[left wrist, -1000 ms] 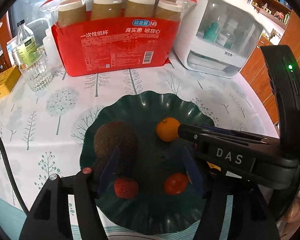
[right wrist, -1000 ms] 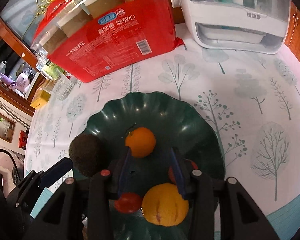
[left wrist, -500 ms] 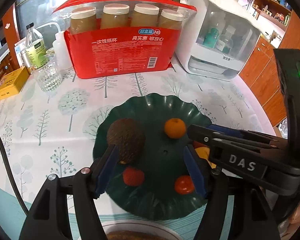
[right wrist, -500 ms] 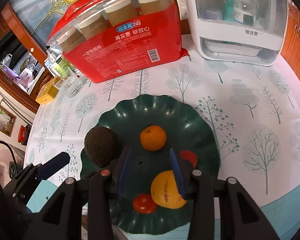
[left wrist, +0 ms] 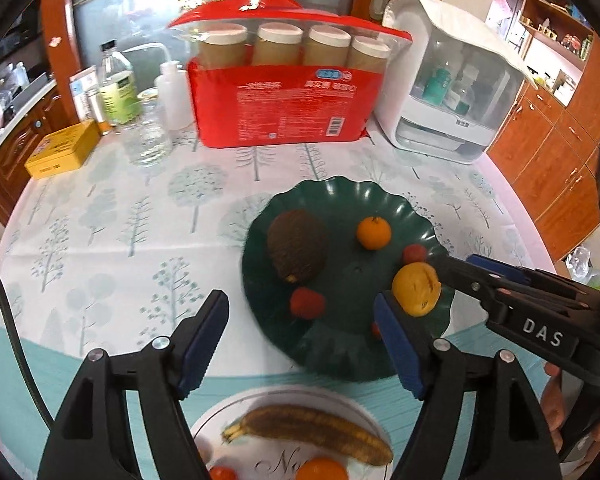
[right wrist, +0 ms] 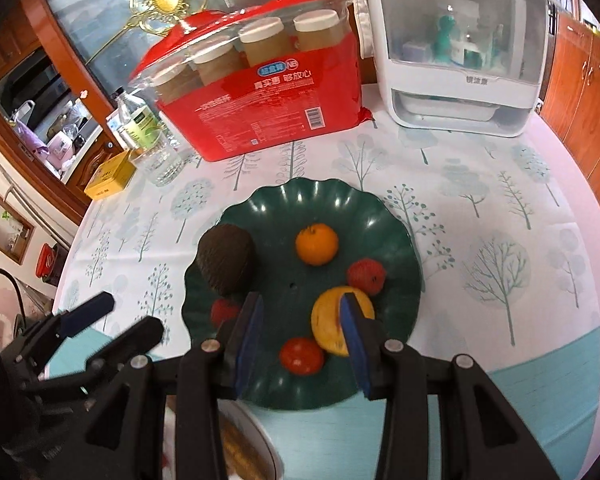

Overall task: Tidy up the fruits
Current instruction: 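Pull both tools back toward the white fruit plate, then move the left tool to the small tangerine while the right tool approaches a cherry tomato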

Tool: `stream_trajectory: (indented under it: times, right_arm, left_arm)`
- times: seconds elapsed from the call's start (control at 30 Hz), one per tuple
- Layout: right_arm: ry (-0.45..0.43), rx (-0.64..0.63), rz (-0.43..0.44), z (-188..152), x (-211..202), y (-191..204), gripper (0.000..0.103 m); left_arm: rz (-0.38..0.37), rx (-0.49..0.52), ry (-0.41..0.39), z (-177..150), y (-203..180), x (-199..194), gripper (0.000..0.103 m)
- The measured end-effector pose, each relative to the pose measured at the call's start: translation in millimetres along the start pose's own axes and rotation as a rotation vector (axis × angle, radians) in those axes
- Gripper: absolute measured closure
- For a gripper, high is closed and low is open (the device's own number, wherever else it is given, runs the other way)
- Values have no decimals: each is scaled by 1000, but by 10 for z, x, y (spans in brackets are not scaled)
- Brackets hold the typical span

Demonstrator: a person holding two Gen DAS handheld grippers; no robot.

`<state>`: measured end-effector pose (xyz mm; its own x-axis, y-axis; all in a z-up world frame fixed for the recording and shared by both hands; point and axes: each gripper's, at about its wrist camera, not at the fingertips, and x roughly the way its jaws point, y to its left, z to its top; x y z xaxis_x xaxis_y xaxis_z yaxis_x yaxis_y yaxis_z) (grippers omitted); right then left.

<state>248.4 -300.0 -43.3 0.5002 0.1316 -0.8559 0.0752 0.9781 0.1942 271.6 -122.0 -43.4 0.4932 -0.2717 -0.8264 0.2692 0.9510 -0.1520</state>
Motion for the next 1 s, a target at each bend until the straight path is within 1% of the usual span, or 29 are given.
stream_trajectory:
  times: [0.2,0.33,0.47,0.6,0.8,1.0]
  right_arm:
    - [-26,-24,6,-184,-267,130,63]
    - [-55,-41,24,-284,-472,233,63]
    - [-85,-64,46,-390,-680,372,63]
    - [-111,-97,68,-533,-851,531,63]
    - [-118,-144,104,-788,-958,739,63]
    - [-101,-190,130,-1046,-930,938,63]
  left_arm:
    - [26,-20,-26,-111,205,-376,29]
    - [35,-45,-61,-178,359,-670,25]
    - [41,-55,-93,-277,496,-956,25]
    - [44,-66,-104,-413,590,-1152,23]
    - [49,-96,-103,-663,735,-1306,23]
    - [66,-107,-71,-936,891,-1290,23]
